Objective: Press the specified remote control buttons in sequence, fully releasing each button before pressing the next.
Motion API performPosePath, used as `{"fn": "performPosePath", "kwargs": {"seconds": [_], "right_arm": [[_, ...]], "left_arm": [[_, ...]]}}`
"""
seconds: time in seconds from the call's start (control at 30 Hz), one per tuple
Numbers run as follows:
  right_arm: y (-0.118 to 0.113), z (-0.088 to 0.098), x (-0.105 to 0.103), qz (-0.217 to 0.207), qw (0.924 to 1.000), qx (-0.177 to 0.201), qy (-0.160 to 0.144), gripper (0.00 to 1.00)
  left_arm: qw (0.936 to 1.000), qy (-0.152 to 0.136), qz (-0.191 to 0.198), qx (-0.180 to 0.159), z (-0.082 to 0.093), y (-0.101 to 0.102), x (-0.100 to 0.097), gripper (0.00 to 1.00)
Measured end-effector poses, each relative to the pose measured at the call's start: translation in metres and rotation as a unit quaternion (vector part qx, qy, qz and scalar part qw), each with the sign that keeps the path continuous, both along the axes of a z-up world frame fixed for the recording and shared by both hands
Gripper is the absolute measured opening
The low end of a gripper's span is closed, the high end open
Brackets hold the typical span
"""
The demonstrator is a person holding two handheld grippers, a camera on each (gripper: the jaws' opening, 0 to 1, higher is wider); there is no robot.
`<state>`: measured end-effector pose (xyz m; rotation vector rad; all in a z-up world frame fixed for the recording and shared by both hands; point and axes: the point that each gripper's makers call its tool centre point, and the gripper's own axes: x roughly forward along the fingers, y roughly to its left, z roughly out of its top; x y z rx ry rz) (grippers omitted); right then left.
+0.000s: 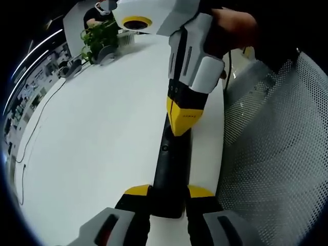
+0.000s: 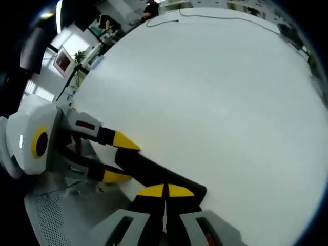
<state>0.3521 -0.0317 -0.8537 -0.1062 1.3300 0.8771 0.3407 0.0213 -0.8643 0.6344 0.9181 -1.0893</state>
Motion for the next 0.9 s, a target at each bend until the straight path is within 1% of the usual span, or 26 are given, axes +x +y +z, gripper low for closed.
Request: {"fn": "performPosePath", "kwargs": {"seconds": [0.13,0.27,0.3,0.33,0.4,0.6,0.77,0.9], "right_arm": [[0.001,0.0002,-0.0011,0.014,0.9998,-0.001,-0.014,0.0],[0.0028,-0.0008,-0.0005,0.032,0.9987,-0.014,-0.037,0.0],[0.0022,-0.0011,0.0003,0.05,0.9971,-0.025,-0.052,0.0],[0.0028,-0.0011,0.0001,0.055,0.9964,-0.03,-0.058,0.0],[0.0045,-0.0012,-0.0007,0.058,0.9959,-0.031,-0.062,0.0],[0.0019,-0.001,0.0018,0.043,0.9977,-0.017,-0.05,0.0],[0.002,-0.0005,0.0013,0.031,0.9987,-0.013,-0.038,0.0],[0.0023,-0.0011,0.0007,0.04,0.998,-0.016,-0.046,0.0]], "left_arm": [[1.0,0.001,-0.001,0.001,0.0001,0.0,-0.0002,0.26],[1.0,0.002,-0.003,0.003,0.0005,-0.0002,-0.0004,0.26],[1.0,0.003,-0.003,0.003,0.0005,-0.0003,-0.0005,0.26],[1.0,0.003,-0.004,0.004,0.0006,-0.0003,-0.0005,0.26],[1.0,0.003,-0.004,0.003,0.0006,-0.0005,-0.0003,0.26],[1.0,0.003,-0.002,0.002,0.0007,-0.0005,0.0,0.26],[1.0,0.002,-0.001,0.0,0.0006,-0.0004,0.0002,0.26],[1.0,0.001,-0.002,0.001,0.0007,-0.0006,0.0002,0.26]]}}
